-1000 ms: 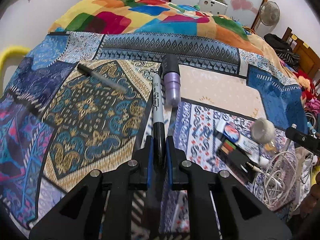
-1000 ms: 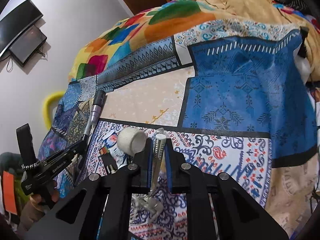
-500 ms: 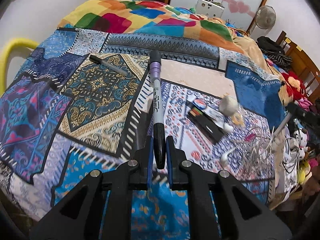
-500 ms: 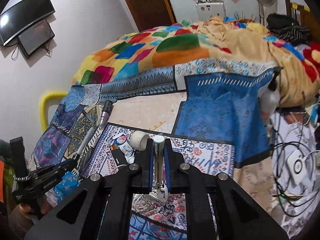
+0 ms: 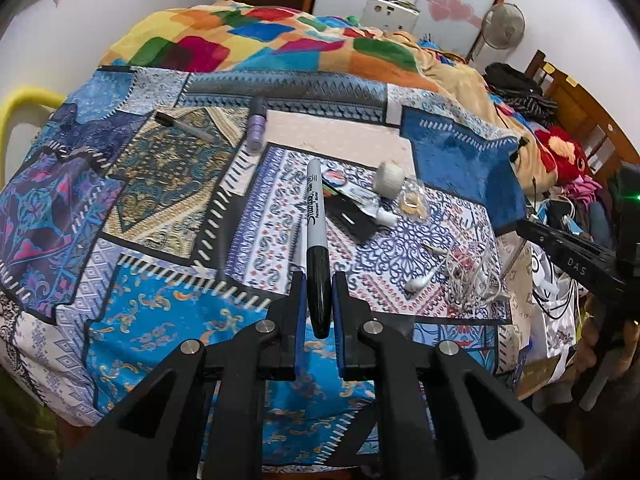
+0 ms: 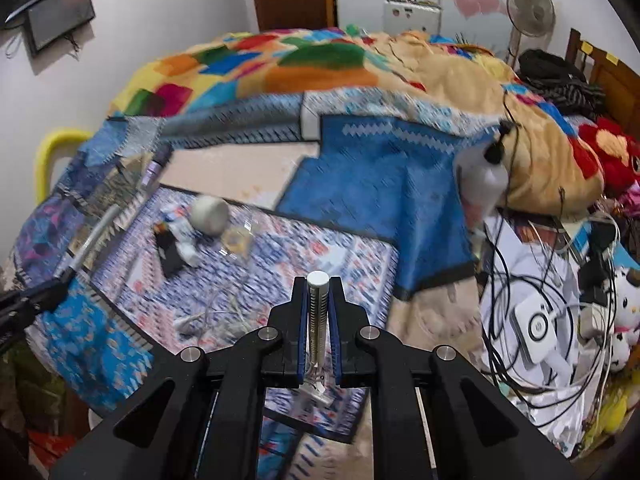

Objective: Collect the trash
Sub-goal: 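Lift the black marker with the left tool while the right tool grasps a white stick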

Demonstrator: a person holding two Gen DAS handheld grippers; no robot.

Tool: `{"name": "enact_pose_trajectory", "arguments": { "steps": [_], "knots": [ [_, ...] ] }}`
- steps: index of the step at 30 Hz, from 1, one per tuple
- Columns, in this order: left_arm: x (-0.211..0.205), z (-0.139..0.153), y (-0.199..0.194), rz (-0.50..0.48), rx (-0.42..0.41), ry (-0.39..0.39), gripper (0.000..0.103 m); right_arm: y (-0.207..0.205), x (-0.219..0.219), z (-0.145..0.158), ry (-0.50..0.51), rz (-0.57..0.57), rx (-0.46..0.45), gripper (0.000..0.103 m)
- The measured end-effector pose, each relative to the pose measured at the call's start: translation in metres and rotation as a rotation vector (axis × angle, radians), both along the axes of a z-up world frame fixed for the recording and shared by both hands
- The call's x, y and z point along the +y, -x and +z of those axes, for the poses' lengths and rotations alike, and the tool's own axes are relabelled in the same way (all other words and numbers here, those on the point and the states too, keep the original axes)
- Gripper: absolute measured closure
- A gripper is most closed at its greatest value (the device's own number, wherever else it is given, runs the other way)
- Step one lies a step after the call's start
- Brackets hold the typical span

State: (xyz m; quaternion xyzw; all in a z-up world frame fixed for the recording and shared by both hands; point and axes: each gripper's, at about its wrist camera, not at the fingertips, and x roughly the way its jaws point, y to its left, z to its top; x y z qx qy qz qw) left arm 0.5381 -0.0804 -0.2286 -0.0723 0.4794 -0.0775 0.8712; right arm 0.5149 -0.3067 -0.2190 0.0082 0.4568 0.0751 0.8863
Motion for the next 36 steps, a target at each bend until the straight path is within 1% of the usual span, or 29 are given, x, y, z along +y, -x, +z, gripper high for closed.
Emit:
{"name": "enact_pose_trajectory", "arguments": {
  "steps": [2,6,7,10,12,14,15,17,22,24,25,26,29,31,32,33,35,36],
  "knots": [
    [-0.001,-0.006,-0.002,0.010,0.009,-0.007,0.092,0.001,-0.008,0.000,-0.006,-0.007,0.006,0.094],
    [0.000,-0.018,-0.004,0.033,0.034,0.010,0.092,-0.003,-0.023,-0.005,-0.027,-0.021,0.033,0.093],
    [0.000,-0.022,-0.004,0.038,0.041,0.011,0.092,-0.007,-0.026,-0.009,-0.040,-0.011,0.057,0.093],
    [0.000,-0.030,-0.005,0.049,0.057,0.007,0.092,-0.018,-0.030,-0.027,-0.016,-0.021,0.120,0.093],
    [0.002,-0.034,-0.004,0.054,0.065,0.008,0.092,-0.023,-0.035,-0.037,-0.051,-0.018,0.165,0.093],
    [0.003,-0.036,-0.004,0.058,0.070,0.006,0.092,-0.025,-0.041,-0.044,-0.128,-0.008,0.203,0.093],
    [0.004,-0.036,-0.004,0.059,0.071,0.004,0.092,-0.024,-0.043,-0.044,-0.159,-0.006,0.205,0.093],
    [0.005,-0.037,-0.004,0.061,0.073,-0.001,0.092,-0.019,-0.045,-0.043,-0.164,-0.008,0.186,0.093],
    [0.005,-0.036,-0.002,0.059,0.063,-0.002,0.092,-0.008,-0.033,-0.043,-0.081,0.056,0.144,0.093],
    [0.005,-0.037,-0.001,0.059,0.063,-0.001,0.092,-0.007,-0.027,-0.047,-0.023,0.076,0.145,0.092],
    [0.004,-0.037,0.000,0.057,0.063,-0.002,0.092,-0.007,-0.028,-0.048,-0.011,0.079,0.147,0.092],
    [0.004,-0.037,0.001,0.056,0.063,-0.007,0.092,-0.006,-0.030,-0.048,-0.012,0.082,0.148,0.092],
    [0.003,-0.034,0.004,0.051,0.057,-0.010,0.092,-0.003,-0.044,-0.042,-0.086,0.098,0.156,0.092],
    [0.004,-0.032,0.006,0.048,0.051,-0.009,0.092,0.000,-0.054,-0.037,-0.110,0.095,0.148,0.088],
    [0.004,-0.030,0.007,0.047,0.047,-0.012,0.092,0.001,-0.058,-0.034,-0.109,0.092,0.140,0.080],
    [0.004,-0.029,0.008,0.048,0.043,-0.016,0.092,0.003,-0.063,-0.032,-0.106,0.088,0.129,0.066],
    [0.003,-0.028,0.009,0.048,0.038,-0.019,0.092,0.005,-0.068,-0.030,-0.106,0.088,0.114,0.049],
    [0.003,-0.027,0.010,0.049,0.036,-0.021,0.092,0.006,-0.070,-0.029,-0.110,0.085,0.106,0.049]
  ]
}}
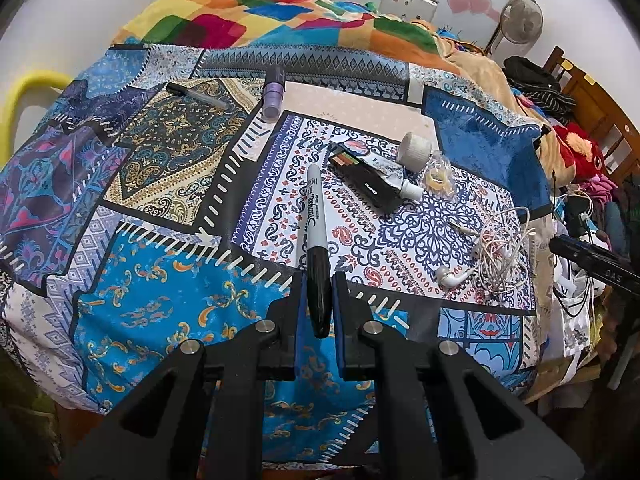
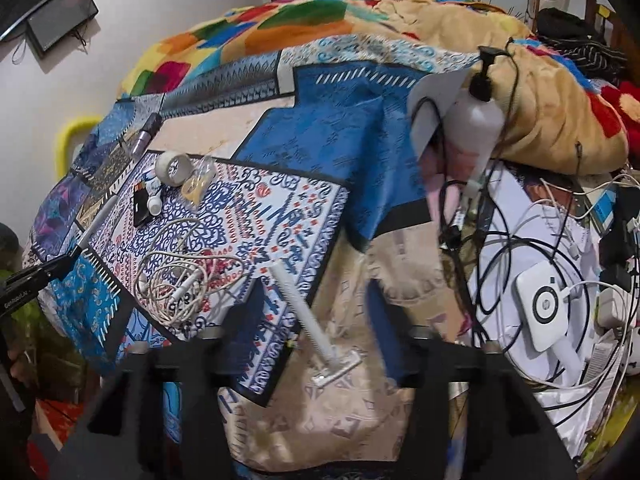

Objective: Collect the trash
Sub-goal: 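Lift the black marker with the left tool while the right tool grasps a white stick, then carry the marker and white stick over the white bin with both tools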

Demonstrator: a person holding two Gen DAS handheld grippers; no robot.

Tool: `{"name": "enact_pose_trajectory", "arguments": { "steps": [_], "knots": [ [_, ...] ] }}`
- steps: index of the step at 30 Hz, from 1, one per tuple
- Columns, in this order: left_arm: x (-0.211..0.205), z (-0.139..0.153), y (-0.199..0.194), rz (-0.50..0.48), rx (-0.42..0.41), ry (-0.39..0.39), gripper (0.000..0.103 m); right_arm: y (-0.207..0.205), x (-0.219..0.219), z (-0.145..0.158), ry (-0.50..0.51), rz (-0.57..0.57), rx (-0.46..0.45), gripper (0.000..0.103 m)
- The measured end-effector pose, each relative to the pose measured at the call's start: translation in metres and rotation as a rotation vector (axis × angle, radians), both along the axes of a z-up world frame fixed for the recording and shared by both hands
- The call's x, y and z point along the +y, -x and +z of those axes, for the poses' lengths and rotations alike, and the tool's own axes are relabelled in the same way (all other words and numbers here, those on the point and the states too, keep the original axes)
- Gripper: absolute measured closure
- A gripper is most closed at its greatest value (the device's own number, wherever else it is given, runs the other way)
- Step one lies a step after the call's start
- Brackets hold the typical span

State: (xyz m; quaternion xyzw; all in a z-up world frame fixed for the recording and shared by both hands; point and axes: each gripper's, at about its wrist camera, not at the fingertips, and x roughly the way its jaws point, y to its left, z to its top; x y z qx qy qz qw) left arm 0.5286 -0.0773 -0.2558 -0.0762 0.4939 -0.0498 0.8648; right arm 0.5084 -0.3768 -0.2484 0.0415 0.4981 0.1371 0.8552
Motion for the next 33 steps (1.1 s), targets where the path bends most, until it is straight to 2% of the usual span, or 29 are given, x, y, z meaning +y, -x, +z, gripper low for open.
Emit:
{"name": "enact_pose_trajectory", "arguments": {
  "steps": [2,6,9,12,13,15,16,17,19,26,30,33],
  "knots": [
    [0.000,0.001,0.001,0.002,-0.003,-0.003,0.092,-0.001,-0.001,-0.003,-0.010,0.012,0.007,0.049],
    [-0.001,0.002,0.005,0.005,-0.003,-0.007,0.092,0.001,0.005,-0.018,0.033,0.054,0.036,0.049],
    [-0.002,0.002,0.008,0.002,-0.001,-0.004,0.092,0.003,0.008,-0.028,0.008,0.086,0.047,0.049],
    [-0.005,0.001,0.009,0.003,0.003,-0.013,0.092,-0.004,0.010,-0.029,-0.003,0.067,0.028,0.051],
    [-0.005,0.001,0.010,0.002,0.004,-0.014,0.092,-0.006,0.011,-0.029,-0.006,0.060,0.021,0.053],
    [-0.007,0.000,0.009,0.001,0.003,-0.018,0.092,-0.015,0.014,-0.029,-0.005,0.052,0.016,0.067],
    [-0.008,0.000,0.009,0.001,0.005,-0.019,0.092,-0.019,0.017,-0.030,-0.003,0.055,0.022,0.071],
    [-0.008,-0.001,0.008,0.003,0.006,-0.019,0.092,-0.022,0.019,-0.032,0.000,0.057,0.026,0.080],
    [-0.009,-0.001,0.007,0.010,0.010,-0.018,0.092,-0.025,0.024,-0.032,0.018,0.060,0.022,0.090],
    [-0.014,0.009,0.010,0.008,0.003,-0.016,0.092,-0.015,0.015,-0.014,0.063,0.007,-0.038,0.094],
    [-0.016,0.029,0.019,0.012,-0.034,-0.017,0.092,-0.005,0.002,0.013,0.062,-0.038,-0.082,0.094],
    [-0.015,0.049,0.028,0.019,-0.067,-0.017,0.092,0.005,-0.002,0.046,0.063,-0.053,-0.145,0.094]
  ]
}}
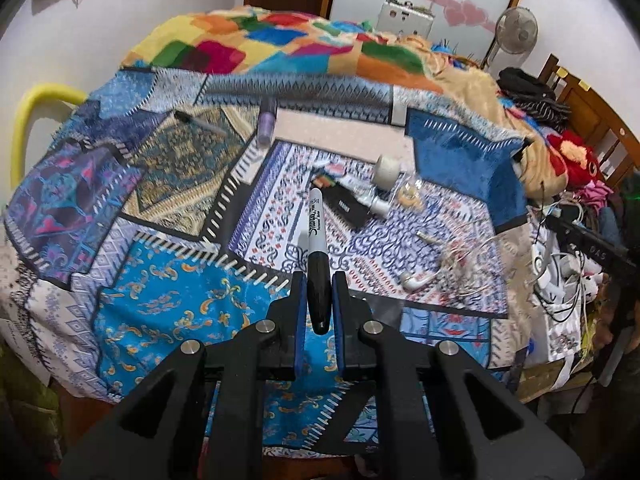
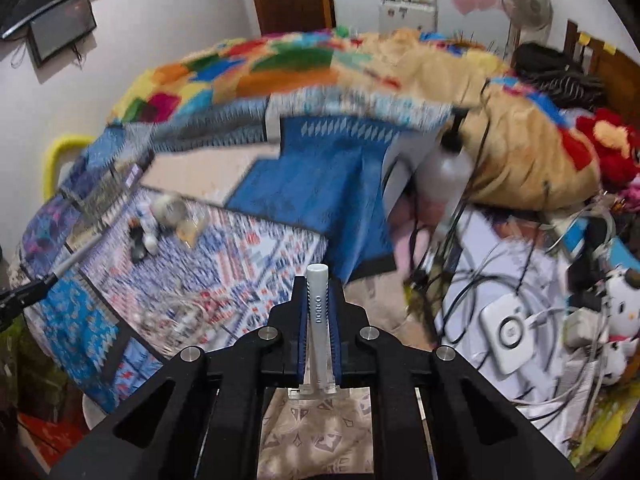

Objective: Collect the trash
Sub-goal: 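Carry the marker and white stick over the white bin with both tools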

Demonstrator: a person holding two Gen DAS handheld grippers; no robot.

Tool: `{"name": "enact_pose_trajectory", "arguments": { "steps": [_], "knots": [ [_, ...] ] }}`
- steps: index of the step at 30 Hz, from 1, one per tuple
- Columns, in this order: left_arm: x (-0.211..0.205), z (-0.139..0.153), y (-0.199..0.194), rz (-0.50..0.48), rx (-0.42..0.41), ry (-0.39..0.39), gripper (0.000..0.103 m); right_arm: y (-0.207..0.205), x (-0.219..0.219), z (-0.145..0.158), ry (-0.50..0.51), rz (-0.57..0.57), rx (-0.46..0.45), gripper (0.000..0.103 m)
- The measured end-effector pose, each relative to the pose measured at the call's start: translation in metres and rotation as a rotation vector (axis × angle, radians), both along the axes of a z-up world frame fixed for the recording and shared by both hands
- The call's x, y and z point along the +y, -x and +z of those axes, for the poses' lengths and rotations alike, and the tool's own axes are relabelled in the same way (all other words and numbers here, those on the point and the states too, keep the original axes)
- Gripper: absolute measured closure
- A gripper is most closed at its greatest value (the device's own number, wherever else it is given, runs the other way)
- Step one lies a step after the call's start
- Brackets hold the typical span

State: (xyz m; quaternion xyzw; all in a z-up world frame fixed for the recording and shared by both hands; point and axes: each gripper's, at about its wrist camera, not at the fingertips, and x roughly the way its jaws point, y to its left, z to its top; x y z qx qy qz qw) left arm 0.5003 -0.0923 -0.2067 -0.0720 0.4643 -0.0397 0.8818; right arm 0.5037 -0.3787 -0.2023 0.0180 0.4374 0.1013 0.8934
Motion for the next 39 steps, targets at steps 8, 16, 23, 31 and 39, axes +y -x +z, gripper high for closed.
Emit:
{"name": "enact_pose_trajectory", "arguments": {
  "steps": [8,16,23,31,39],
  "knots": [
    [0.007,0.060,0.041,0.021,-0.102,0.008,0.092,0.030,0.027,0.083,-0.042,0.053,-0.148,0.094],
    [0.035,0.110,0.110,0.074,-0.185,-0.006,0.092,0.076,0.083,0.137,-0.100,0.165,-0.236,0.094],
    [0.076,0.131,0.175,0.145,-0.221,-0.026,0.092,0.119,0.139,0.158,-0.139,0.268,-0.264,0.094],
    [0.128,0.132,0.241,0.242,-0.223,-0.034,0.092,0.165,0.210,0.160,-0.165,0.399,-0.258,0.094],
    [0.174,0.102,0.291,0.321,-0.161,-0.028,0.092,0.199,0.292,0.132,-0.146,0.538,-0.193,0.094]
  ]
}}
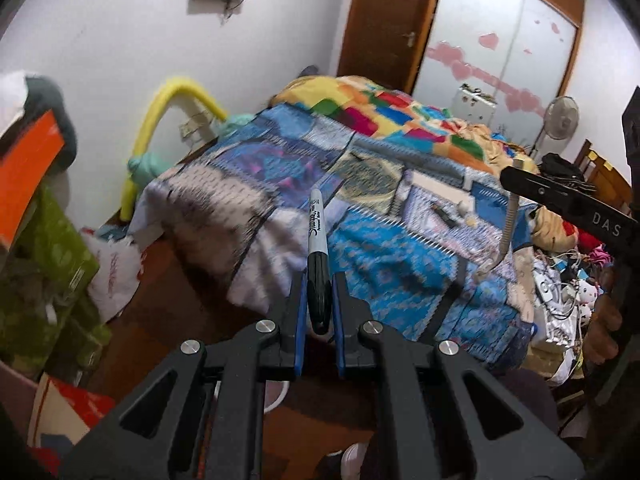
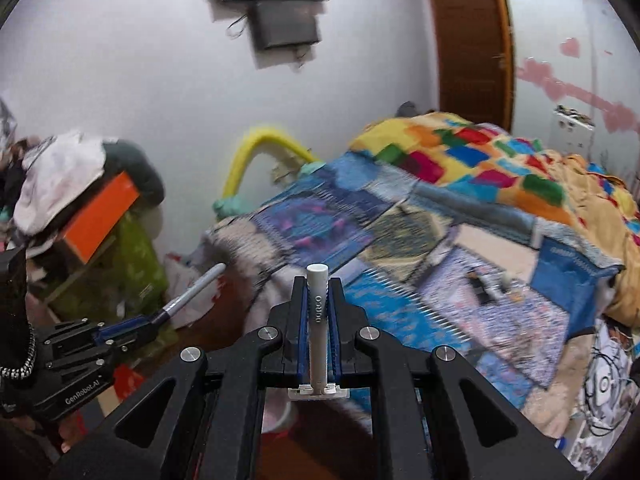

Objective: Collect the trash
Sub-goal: 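Carry the marker and white stick over the white bin with both tools, then open both tools to drop the marker and stick into the bin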

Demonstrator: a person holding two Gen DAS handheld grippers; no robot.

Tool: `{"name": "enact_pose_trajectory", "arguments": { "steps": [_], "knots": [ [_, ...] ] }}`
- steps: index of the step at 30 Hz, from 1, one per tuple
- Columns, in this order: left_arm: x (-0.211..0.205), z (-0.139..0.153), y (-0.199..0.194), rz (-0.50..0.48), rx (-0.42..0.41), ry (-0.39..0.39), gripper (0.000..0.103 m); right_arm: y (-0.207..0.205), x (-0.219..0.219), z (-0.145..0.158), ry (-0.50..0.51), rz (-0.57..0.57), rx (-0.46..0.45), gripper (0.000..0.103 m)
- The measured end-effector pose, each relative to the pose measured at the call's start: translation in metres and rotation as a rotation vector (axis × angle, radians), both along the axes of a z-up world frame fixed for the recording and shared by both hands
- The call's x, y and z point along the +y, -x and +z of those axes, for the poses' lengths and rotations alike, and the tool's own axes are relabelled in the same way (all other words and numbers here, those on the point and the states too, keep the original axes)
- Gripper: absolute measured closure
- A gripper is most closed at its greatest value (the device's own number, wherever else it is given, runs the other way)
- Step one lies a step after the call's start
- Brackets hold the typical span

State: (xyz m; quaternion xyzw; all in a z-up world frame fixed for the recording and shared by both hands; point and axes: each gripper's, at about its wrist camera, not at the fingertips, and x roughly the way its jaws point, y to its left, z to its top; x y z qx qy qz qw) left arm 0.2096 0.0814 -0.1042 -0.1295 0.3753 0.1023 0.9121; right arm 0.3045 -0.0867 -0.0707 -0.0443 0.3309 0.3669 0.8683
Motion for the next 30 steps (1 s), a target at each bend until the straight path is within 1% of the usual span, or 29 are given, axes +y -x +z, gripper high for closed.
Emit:
{"name": "enact_pose_trajectory", "arguments": {
  "steps": [2,5,8,9,12,14,15,24,27,30],
  "knots": [
    [0.013,-0.012,0.009,0.019,0.022,0.016,0.092,0.008,0.019,-0.008,0.023,0.027,0.013,0.094],
    [0.033,-0.037,0.022,0.050,0.065,0.048,0.092,0.019,0.049,-0.028,0.068,0.074,0.042,0.094],
    [0.047,-0.060,0.028,0.076,0.111,0.086,0.092,0.028,0.079,-0.054,0.121,0.120,0.076,0.094],
    [0.054,-0.073,0.029,0.088,0.134,0.103,0.092,0.032,0.087,-0.061,0.135,0.131,0.085,0.094],
    [0.065,-0.098,0.032,0.113,0.185,0.121,0.092,0.039,0.114,-0.092,0.190,0.174,0.139,0.094],
    [0.075,-0.119,0.035,0.134,0.221,0.150,0.092,0.040,0.125,-0.109,0.220,0.192,0.164,0.094],
    [0.080,-0.132,0.036,0.147,0.244,0.171,0.092,0.041,0.135,-0.122,0.245,0.204,0.181,0.094],
    [0.108,-0.214,0.032,0.228,0.402,0.283,0.092,0.030,0.175,-0.206,0.343,0.231,0.346,0.094],
    [0.117,-0.242,0.029,0.259,0.448,0.330,0.092,0.025,0.185,-0.230,0.363,0.231,0.400,0.094],
    [0.123,-0.261,0.026,0.276,0.472,0.381,0.092,0.023,0.193,-0.246,0.377,0.233,0.427,0.094]
  ]
}}
